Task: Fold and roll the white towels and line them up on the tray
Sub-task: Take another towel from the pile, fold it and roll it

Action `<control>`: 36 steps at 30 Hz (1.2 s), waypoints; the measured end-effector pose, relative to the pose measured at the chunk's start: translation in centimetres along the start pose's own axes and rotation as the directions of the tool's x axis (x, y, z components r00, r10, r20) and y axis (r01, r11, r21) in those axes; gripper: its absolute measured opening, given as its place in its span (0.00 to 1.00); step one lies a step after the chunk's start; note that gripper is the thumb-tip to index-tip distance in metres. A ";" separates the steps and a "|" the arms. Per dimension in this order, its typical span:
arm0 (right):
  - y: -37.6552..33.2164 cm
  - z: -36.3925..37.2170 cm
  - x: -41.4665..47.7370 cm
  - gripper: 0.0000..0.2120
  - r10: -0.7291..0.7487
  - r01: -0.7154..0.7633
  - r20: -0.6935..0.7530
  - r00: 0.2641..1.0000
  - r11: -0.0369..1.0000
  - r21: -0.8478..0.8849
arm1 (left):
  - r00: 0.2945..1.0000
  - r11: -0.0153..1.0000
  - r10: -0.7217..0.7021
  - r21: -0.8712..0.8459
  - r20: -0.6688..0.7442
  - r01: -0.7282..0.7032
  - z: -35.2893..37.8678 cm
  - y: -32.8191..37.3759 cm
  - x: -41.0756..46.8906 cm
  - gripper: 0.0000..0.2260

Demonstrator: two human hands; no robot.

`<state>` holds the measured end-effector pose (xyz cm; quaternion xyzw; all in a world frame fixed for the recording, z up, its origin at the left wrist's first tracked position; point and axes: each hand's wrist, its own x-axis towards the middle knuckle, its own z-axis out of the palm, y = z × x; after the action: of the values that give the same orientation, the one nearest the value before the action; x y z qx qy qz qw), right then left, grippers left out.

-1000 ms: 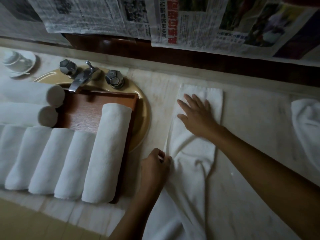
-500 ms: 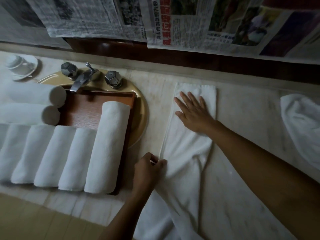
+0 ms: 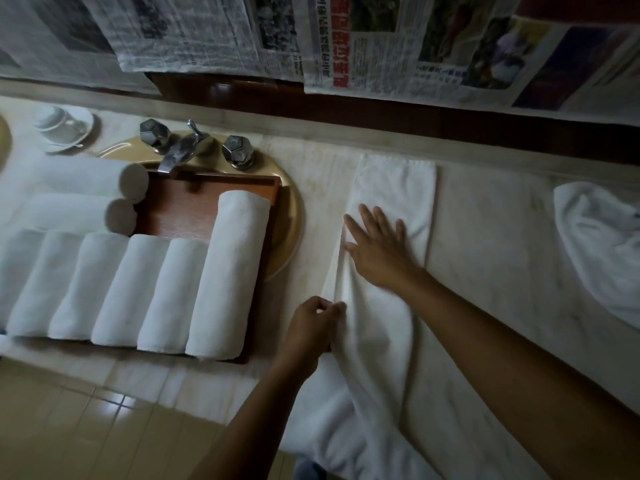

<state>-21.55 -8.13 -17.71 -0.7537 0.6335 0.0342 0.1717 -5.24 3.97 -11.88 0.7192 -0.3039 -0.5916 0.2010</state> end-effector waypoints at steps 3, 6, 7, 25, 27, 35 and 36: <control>0.6 -0.3 1.1 0.29 0.002 -0.002 -0.007 1.000 1.000 0.002 | 0.985 0.998 -0.056 -0.001 0.161 0.057 0.1 -0.8 -1.8 0.11; 1.0 -0.3 1.3 0.29 -0.013 0.013 -0.015 1.000 1.000 -0.009 | 0.999 0.973 0.048 0.227 -0.022 -0.042 -1.2 -2.2 -1.9 0.09; 1.0 -0.2 1.2 0.29 -0.014 0.013 -0.021 1.000 1.000 -0.019 | 0.994 0.965 0.065 0.260 -0.085 -0.041 -1.7 -2.4 -1.8 0.09; -3.1 1.9 -6.5 0.30 -0.010 0.011 0.025 1.000 1.000 -0.024 | 0.999 0.980 0.042 0.192 0.006 -0.043 -3.3 -3.5 -0.8 0.08; -2.5 1.8 -5.4 0.31 -0.002 0.003 0.045 0.999 1.000 -0.017 | 0.976 0.997 -0.064 -0.027 0.210 0.071 -3.7 -3.7 -1.3 0.09; -1.7 0.9 -3.5 0.30 -0.004 0.004 0.060 0.998 1.000 0.003 | 0.975 0.982 -0.046 0.188 0.216 0.005 -6.4 -5.2 -3.0 0.11; -1.7 0.8 -3.4 0.30 -0.002 0.002 0.056 0.998 1.000 0.008 | 0.986 0.974 -0.011 0.223 0.165 -0.027 -6.6 -5.5 -2.9 0.11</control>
<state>-20.43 -4.40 -17.21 -0.7523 0.6279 0.0527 0.1926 1.94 9.45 -11.89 0.6847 -0.3874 -0.6100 0.0949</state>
